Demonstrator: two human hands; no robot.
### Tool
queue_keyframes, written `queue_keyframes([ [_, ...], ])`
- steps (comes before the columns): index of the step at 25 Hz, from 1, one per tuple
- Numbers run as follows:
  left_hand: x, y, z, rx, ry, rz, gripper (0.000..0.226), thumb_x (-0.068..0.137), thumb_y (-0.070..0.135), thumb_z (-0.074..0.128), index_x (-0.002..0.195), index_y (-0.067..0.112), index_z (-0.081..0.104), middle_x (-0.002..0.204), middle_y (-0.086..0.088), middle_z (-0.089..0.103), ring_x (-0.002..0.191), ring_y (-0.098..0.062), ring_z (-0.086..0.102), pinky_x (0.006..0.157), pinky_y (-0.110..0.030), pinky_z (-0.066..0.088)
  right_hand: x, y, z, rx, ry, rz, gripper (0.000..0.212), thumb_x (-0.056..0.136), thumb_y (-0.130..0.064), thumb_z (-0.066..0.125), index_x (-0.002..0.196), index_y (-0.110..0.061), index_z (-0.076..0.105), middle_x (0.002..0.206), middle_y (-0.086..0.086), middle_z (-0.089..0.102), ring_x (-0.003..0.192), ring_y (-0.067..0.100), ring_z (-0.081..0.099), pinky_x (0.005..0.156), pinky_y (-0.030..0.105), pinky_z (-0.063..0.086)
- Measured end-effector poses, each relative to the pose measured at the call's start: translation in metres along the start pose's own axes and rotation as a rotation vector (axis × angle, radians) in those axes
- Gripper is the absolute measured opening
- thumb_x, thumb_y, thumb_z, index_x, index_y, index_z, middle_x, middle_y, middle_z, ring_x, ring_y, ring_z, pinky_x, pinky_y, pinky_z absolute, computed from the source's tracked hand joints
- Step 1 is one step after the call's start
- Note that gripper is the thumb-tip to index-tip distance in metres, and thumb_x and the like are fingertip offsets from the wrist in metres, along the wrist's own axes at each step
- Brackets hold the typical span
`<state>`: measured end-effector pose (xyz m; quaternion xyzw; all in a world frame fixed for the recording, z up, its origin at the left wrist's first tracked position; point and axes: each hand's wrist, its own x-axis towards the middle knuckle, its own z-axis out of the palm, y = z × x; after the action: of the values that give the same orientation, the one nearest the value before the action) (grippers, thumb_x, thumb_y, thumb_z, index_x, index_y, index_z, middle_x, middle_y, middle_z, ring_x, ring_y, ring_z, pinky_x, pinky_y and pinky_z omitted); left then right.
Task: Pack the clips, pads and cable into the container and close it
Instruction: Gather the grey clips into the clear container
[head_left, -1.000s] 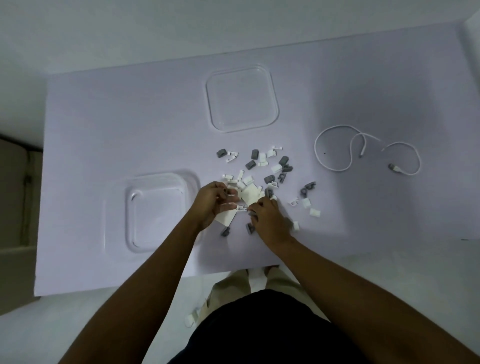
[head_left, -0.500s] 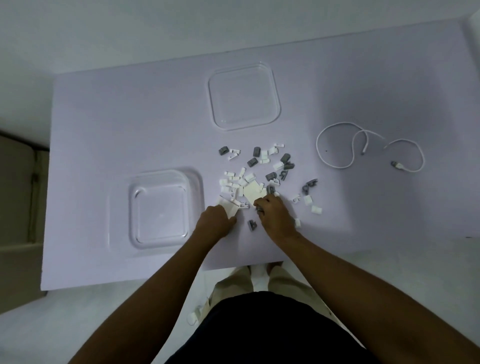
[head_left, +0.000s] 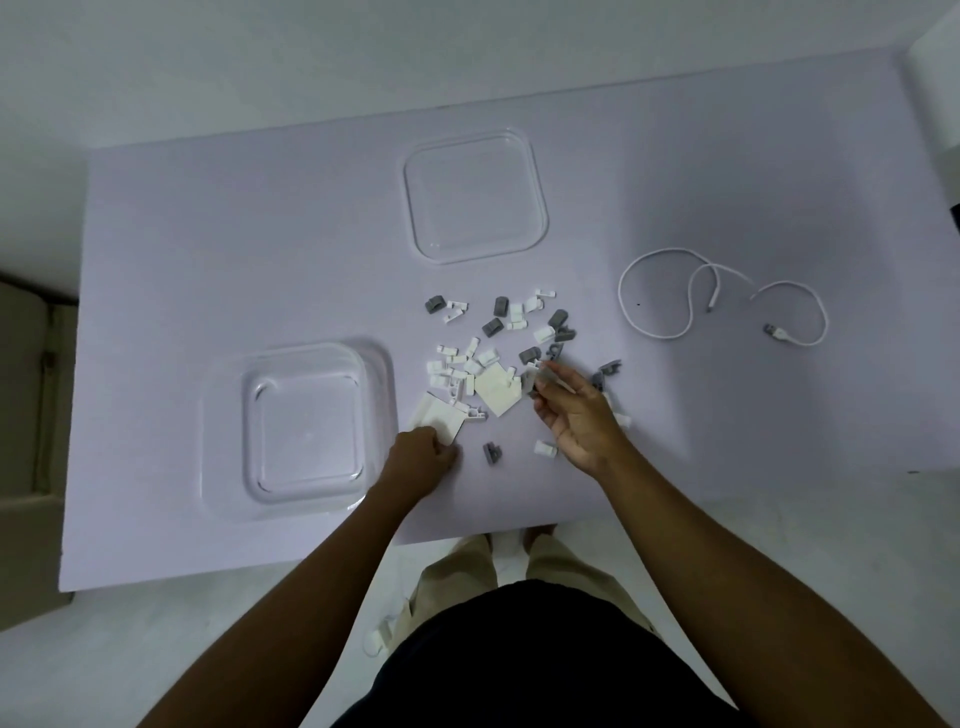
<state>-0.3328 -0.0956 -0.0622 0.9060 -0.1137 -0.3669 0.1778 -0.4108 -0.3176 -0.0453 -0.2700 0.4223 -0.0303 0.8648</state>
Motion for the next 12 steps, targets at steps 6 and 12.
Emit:
queue_keyframes([
  [6, -0.004, 0.010, 0.006, 0.075, 0.012, 0.014, 0.036, 0.084, 0.044, 0.072, 0.083, 0.014, 0.054, 0.071, 0.004, 0.053, 0.067, -0.013, 0.052, 0.056, -0.024, 0.033, -0.015, -0.016, -0.014, 0.294, -0.185, 0.143, 0.021, 0.089, -0.015, 0.053, 0.100, -0.008, 0.071, 0.088, 0.009, 0.064, 0.075, 0.020, 0.057, 0.061, 0.026, 0.049],
  [12, 0.001, 0.024, -0.005, -0.439, -0.255, -0.185, 0.020, 0.091, 0.019, 0.052, 0.075, 0.008, 0.059, 0.064, -0.004, 0.055, 0.050, -0.015, 0.045, 0.045, -0.022, 0.034, -0.013, -0.020, -0.028, -0.041, 0.157, 0.042, 0.034, 0.093, -0.030, 0.056, 0.063, -0.013, 0.054, 0.062, 0.005, 0.046, 0.050, 0.015, 0.043, 0.044, 0.024, 0.028],
])
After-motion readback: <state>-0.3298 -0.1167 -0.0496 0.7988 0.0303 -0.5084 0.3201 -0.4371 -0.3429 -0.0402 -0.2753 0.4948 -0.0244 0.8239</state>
